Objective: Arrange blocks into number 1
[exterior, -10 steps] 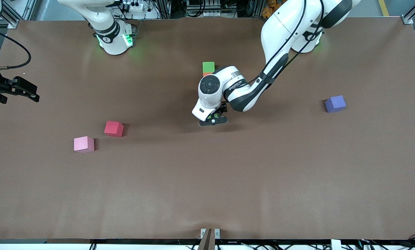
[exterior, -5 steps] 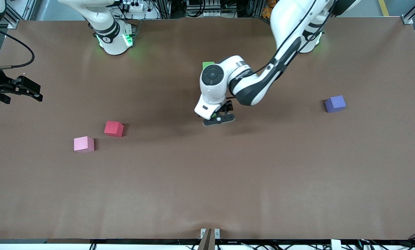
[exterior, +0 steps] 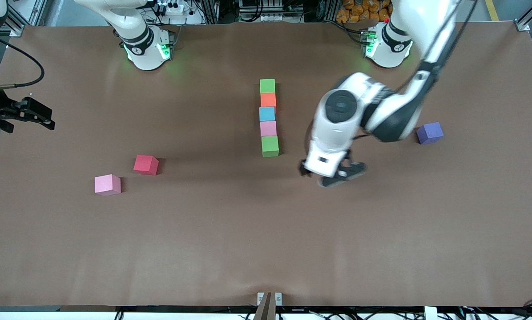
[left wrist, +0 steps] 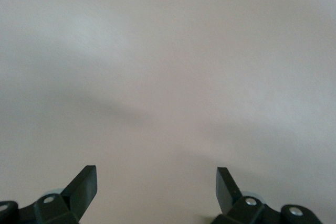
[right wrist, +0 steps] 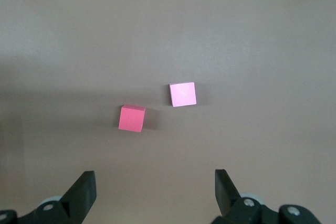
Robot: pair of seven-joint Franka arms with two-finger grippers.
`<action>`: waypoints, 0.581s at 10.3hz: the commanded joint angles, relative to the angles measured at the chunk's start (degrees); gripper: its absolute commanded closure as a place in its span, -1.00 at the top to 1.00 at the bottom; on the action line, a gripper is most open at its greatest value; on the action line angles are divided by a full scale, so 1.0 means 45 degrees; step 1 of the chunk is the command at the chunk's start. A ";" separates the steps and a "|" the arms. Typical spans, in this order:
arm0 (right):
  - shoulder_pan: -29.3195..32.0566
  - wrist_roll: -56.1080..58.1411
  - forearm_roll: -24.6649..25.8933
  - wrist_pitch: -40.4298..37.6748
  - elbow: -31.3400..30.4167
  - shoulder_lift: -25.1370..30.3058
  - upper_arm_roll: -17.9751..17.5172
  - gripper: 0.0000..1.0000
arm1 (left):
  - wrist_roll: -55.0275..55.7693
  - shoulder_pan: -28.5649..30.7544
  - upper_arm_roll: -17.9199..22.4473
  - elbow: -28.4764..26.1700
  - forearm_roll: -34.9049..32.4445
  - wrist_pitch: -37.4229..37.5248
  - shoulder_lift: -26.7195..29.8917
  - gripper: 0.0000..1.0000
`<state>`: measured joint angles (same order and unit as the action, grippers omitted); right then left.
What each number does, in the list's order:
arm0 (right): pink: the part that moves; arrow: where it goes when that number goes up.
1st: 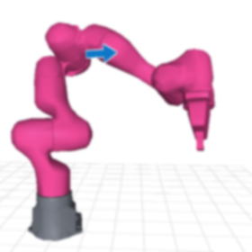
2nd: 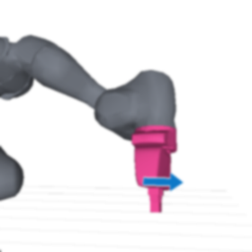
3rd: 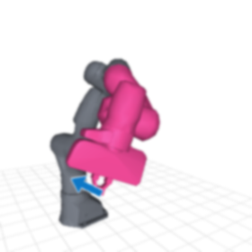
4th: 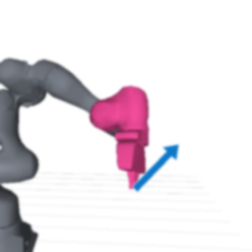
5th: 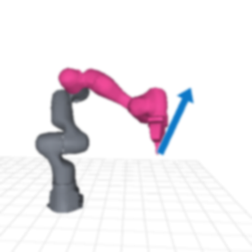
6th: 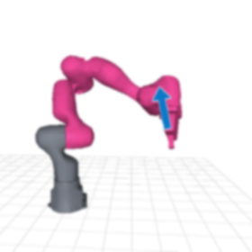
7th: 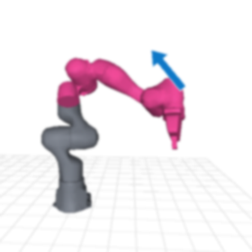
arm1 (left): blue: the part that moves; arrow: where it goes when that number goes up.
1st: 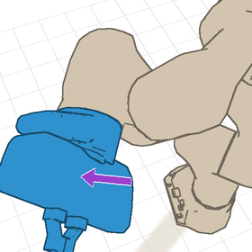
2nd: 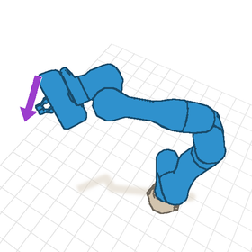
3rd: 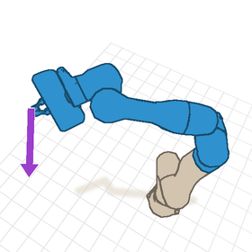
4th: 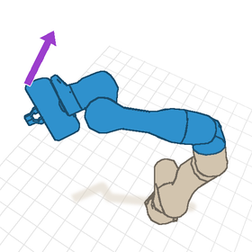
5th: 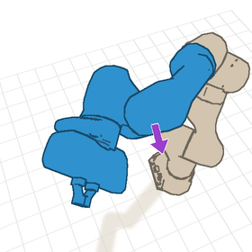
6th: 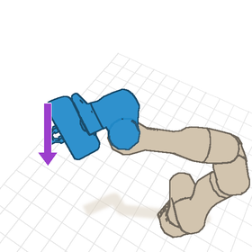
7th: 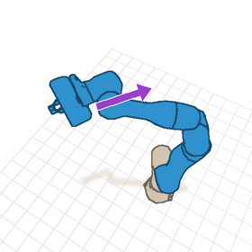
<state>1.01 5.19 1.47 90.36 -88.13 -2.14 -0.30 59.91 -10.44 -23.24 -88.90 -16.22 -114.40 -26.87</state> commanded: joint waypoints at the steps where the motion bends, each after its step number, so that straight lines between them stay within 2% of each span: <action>1: 0.0245 0.0135 -0.0035 -0.0217 0.0326 -0.0168 -0.0168 1.00 | -0.1743 0.1164 -0.0168 -0.0265 0.0867 0.1160 0.1396 1.00; 3: 0.0245 0.0135 -0.0035 -0.0236 0.0326 -0.0168 -0.0168 1.00 | -0.3189 0.2025 -0.0168 -0.0264 0.1142 0.2117 0.2216 1.00; 6: 0.0225 0.0135 -0.0035 -0.0236 0.0346 -0.0168 -0.0168 1.00 | -0.5843 0.2574 -0.0051 -0.0439 0.1590 0.4129 0.3563 1.00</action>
<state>1.07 5.19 1.47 90.34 -88.10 -2.18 -0.30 39.36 -0.03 -23.48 -88.70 -11.31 -98.71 -15.20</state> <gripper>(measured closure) 0.000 0.000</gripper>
